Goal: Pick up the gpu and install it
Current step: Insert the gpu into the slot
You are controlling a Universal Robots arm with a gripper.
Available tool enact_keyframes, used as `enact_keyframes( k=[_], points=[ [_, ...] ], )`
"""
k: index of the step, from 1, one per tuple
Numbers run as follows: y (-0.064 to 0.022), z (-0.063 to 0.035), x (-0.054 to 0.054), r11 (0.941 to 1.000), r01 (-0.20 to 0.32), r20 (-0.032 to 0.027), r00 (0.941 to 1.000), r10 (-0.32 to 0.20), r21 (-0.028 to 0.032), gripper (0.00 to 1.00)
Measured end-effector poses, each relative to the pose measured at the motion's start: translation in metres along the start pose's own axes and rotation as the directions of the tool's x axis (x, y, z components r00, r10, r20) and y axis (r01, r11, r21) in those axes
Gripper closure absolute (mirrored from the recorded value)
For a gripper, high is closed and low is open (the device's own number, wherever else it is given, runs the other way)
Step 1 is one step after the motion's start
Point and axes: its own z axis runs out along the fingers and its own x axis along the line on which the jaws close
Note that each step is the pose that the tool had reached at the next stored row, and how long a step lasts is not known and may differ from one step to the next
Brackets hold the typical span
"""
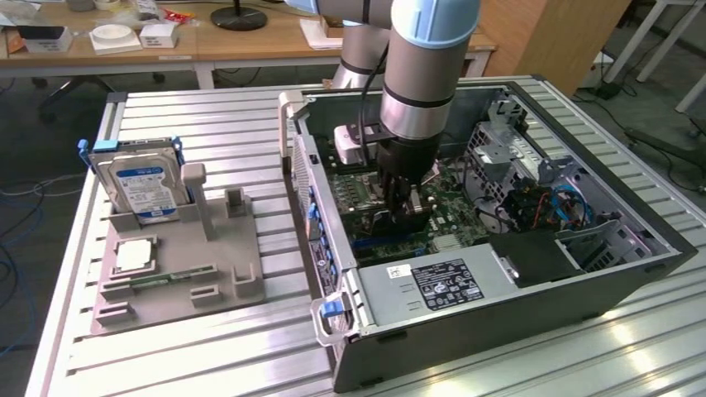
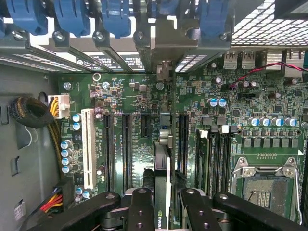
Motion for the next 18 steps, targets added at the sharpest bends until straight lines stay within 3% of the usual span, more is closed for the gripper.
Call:
enact_keyframes(
  k=[8, 18],
  points=[
    [0.0000, 0.0000, 0.0000, 1.0000, 0.000, 0.0000, 1.0000, 0.000, 0.0020, 0.74],
    [0.0001, 0.0000, 0.0000, 0.9999, 0.000, 0.0002, 1.0000, 0.000, 0.0102, 0.74]
  ],
)
